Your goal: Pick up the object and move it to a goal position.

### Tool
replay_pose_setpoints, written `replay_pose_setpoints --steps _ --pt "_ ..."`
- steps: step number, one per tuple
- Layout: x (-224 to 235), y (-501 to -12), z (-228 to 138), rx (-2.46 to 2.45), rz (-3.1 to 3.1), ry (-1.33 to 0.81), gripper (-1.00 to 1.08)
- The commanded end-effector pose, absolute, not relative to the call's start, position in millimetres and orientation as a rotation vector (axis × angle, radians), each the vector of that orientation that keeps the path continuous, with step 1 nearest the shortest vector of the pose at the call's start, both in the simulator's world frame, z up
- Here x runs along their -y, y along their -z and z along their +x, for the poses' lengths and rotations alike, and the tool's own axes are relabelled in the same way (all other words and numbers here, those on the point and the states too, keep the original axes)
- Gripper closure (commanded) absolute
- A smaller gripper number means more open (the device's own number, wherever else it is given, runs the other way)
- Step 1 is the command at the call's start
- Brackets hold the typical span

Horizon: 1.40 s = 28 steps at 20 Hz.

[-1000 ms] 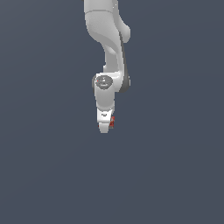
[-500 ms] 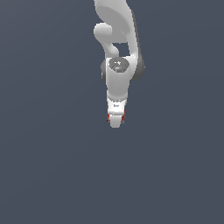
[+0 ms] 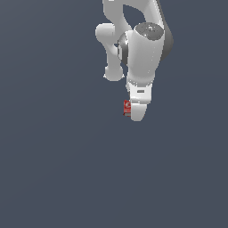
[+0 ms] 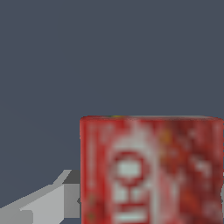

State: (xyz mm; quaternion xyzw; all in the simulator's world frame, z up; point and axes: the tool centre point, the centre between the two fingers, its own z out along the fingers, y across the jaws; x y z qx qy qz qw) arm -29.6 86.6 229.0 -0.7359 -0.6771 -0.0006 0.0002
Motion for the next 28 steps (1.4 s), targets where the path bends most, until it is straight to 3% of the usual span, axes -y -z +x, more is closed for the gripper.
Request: replay_pose_setpoints --steps 1,14,28 --pt "-102.3 -253.5 -24.7 2.126 -2.311 0.001 1.08" --pt "-167.0 -357.3 2.6 2.122 -2.315 0.001 1.08" --pt "-206.6 -419.5 22.1 2.120 -2.318 0.000 1.08"
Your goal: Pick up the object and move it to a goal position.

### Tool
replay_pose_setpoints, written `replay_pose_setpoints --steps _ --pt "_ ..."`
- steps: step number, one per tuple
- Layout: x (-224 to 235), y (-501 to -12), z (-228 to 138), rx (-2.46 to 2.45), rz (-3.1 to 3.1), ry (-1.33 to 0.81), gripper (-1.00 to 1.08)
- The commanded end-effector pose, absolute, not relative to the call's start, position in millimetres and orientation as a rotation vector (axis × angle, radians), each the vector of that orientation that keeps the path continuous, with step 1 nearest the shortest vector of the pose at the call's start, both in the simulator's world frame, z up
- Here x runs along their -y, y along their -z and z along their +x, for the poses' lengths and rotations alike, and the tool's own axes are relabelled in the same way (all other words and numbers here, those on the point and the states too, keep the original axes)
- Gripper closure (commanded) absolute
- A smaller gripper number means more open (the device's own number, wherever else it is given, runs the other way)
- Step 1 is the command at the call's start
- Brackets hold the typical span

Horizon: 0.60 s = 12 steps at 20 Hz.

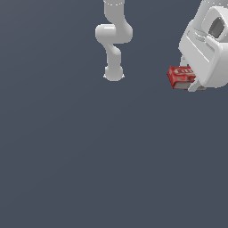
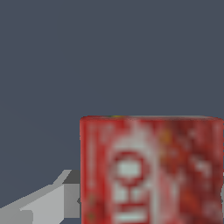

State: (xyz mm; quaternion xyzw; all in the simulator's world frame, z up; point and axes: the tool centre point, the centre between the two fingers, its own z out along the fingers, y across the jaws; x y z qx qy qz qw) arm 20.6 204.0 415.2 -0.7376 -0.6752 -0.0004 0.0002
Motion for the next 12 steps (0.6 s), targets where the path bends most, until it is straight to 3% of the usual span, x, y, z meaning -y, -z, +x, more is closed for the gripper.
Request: replay_pose_setpoints --steps 1,12 --pt "-208.0 -421.7 22.9 2.120 -2.318 0.000 1.08" --pt "-215.1 -432.1 27.0 2.121 -2.317 0.000 1.08"
